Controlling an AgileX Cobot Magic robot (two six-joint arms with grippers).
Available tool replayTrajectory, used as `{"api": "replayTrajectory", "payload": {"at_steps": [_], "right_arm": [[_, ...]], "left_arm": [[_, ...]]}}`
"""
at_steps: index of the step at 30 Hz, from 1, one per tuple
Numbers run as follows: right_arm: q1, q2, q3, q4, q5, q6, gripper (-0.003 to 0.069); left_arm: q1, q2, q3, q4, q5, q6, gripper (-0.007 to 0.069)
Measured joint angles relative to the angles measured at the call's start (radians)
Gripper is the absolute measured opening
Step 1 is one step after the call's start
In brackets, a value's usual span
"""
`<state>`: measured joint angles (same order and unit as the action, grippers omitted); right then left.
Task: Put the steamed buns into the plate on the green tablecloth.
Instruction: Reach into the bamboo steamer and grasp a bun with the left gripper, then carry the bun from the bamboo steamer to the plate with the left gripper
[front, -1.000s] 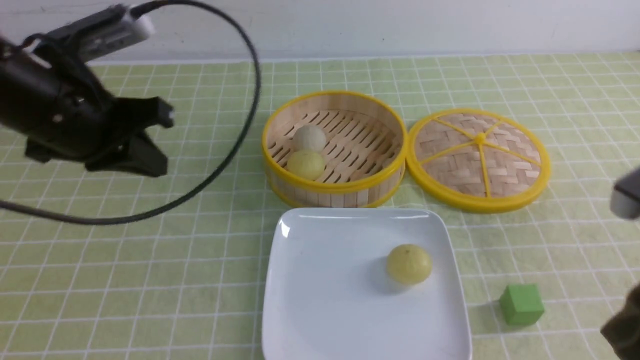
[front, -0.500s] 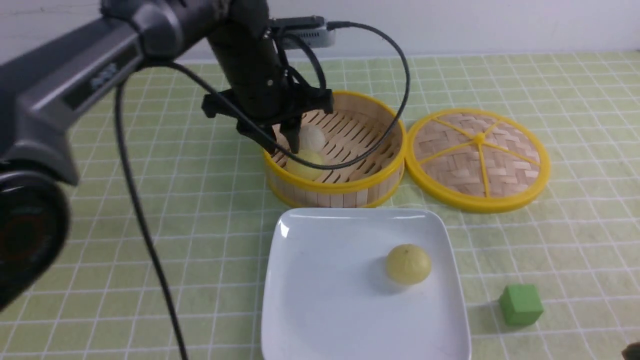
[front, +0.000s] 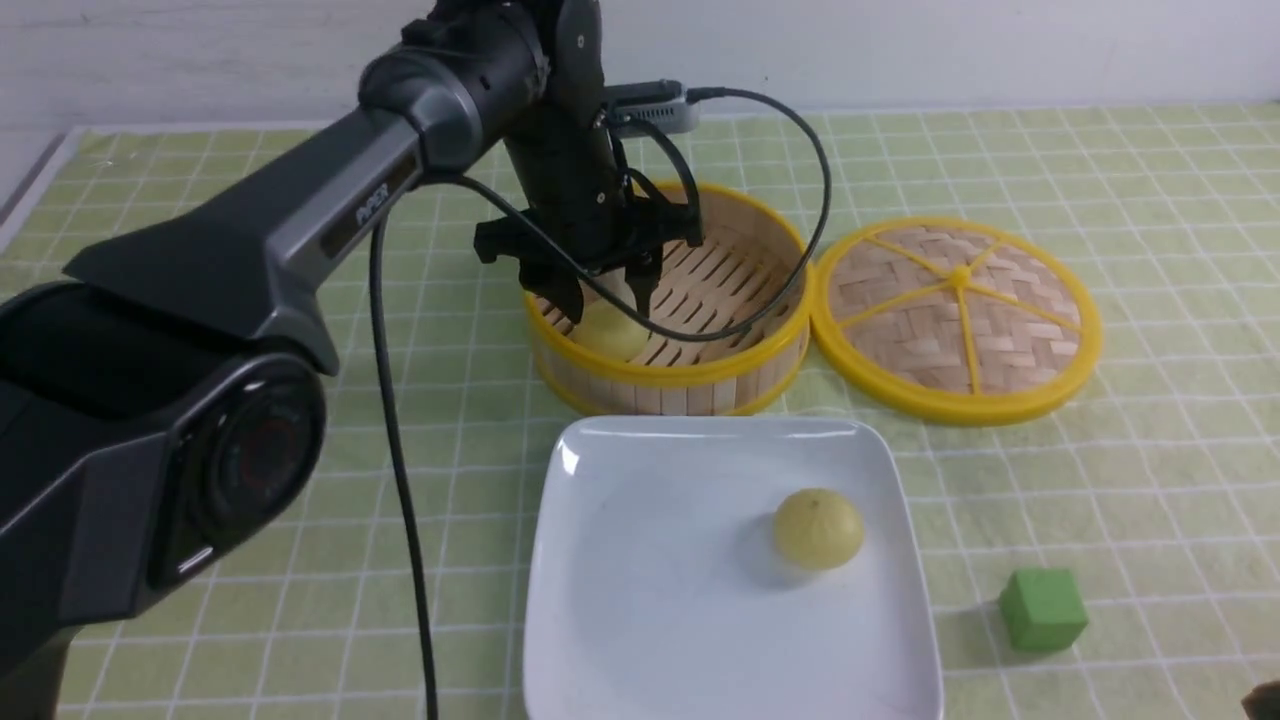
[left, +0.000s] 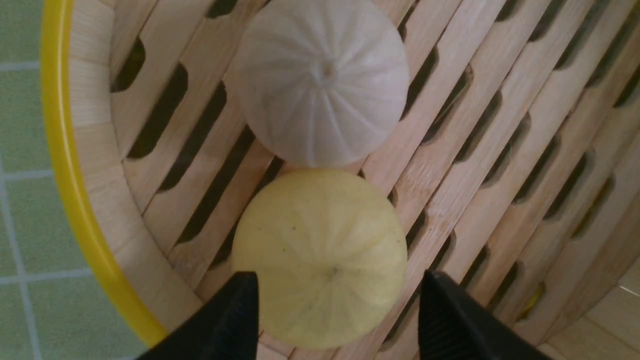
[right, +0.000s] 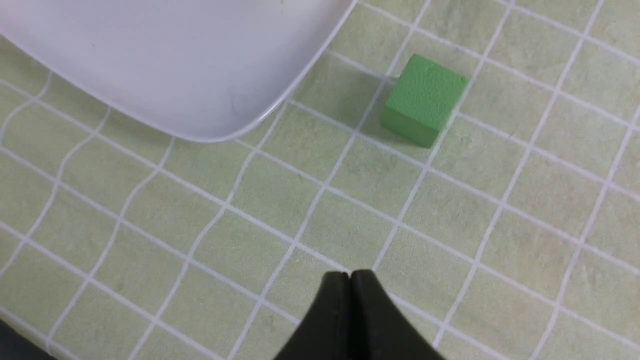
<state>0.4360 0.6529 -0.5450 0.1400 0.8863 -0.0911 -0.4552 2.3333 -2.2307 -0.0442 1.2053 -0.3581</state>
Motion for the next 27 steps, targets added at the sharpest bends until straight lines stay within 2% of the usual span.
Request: {"api": "replayTrajectory", "payload": {"at_steps": [5, 7, 11, 14, 16, 20, 27], "right_arm": [[0.0, 0.0, 0.0, 0.009, 0.0, 0.0, 0.0005], [0.0, -0.001, 0.0, 0.016, 0.0, 0.0, 0.0006], [0.0, -0.002, 0.0, 0.019, 0.0, 0.0, 0.0009], [0.0, -0.003, 0.0, 0.019, 0.0, 0.0, 0.0009], [0.0, -0.004, 0.0, 0.019, 0.0, 0.0, 0.0009], [0.0, -0.004, 0.0, 0.019, 0.001, 0.0, 0.0013], [0.0, -0.005, 0.001, 0.02, 0.001, 0.0, 0.0017]], "left_arm": [[0.0, 0.031, -0.002, 0.008, -0.011, 0.0, 0.0408], [-0.004, 0.052, -0.005, 0.024, -0.012, 0.0, 0.0358], [-0.02, 0.062, -0.009, 0.053, -0.002, 0.008, 0.0201], [-0.043, 0.045, -0.01, 0.07, 0.008, 0.072, 0.005], [-0.064, 0.008, -0.005, 0.092, 0.016, 0.108, 0.0024], [-0.104, -0.109, 0.0, 0.107, 0.031, 0.125, 0.0022], [-0.109, -0.38, 0.058, 0.032, 0.031, 0.159, 0.0022]]}}
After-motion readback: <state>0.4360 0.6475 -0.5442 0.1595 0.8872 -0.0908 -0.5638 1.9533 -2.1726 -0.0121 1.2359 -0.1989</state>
